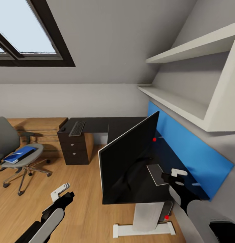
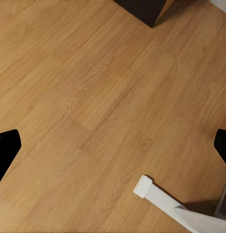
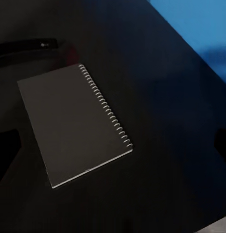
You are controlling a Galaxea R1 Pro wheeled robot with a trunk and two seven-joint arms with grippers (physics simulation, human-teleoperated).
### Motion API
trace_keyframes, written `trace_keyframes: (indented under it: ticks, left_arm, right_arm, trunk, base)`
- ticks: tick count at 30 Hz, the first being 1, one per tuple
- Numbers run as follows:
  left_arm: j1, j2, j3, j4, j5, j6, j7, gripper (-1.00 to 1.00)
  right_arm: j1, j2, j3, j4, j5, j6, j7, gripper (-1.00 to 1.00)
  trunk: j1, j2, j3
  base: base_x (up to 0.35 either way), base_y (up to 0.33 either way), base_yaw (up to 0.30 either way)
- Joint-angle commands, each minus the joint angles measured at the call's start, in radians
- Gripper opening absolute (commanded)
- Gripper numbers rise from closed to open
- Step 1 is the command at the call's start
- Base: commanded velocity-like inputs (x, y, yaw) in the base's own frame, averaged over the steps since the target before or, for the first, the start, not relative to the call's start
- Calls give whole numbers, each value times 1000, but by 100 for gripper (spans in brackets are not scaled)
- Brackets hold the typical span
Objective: In the bedroom, organize the workspace by keeping the computer under the desk, ensuring the monitor is on the desk, placing the keyboard on the desk next to the monitor, placing the mouse on the desk next to the keyboard, moving the folder from the swivel chair onto the desk next to the mouse, stacking the notebook on top of the folder with the pen on top of the notebook, and positioning the swivel chair next to the desk.
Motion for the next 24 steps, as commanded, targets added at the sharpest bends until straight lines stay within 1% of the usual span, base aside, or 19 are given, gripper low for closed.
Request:
trace_keyframes:
  ticks: [1, 2, 3, 4, 9, 16, 24]
  left_arm:
    - [-1, 1, -2, -1, 2, 5, 6, 100]
    - [-1, 1, -2, -2, 2, 5, 6, 100]
    - [-1, 1, -2, -2, 2, 5, 6, 100]
    - [-1, 1, -2, -2, 1, 5, 6, 100]
    - [-1, 2, -1, -2, 1, 5, 6, 100]
    - [-1, 2, 0, -3, 1, 5, 7, 100]
    - [-1, 2, -1, -3, 1, 5, 7, 100]
  right_arm:
    - [-1, 0, 5, -7, -13, 15, -3, 100]
    - [-1, 0, 4, -17, -17, 35, -4, 100]
    - [-1, 0, 1, -36, -28, 74, -3, 100]
    - [-1, 0, -1, -46, -35, 90, -3, 100]
    - [-1, -1, -8, -81, -80, 142, -4, 100]
    - [-1, -1, -10, -93, -99, 157, -7, 100]
    - [-1, -1, -12, -95, -103, 160, -7, 100]
  trunk:
    - [1, -2, -2]
    - [1, -2, -2]
    - [1, -2, -2]
    - [1, -2, -2]
    - [1, -2, -2]
    - [1, -2, -2]
    - [1, -2, -2]
  base:
    - [85, 0, 0]
    - [94, 0, 0]
    - [140, 0, 0]
    - [172, 0, 0]
    - [242, 0, 0]
    - [298, 0, 0]
    - [230, 0, 0]
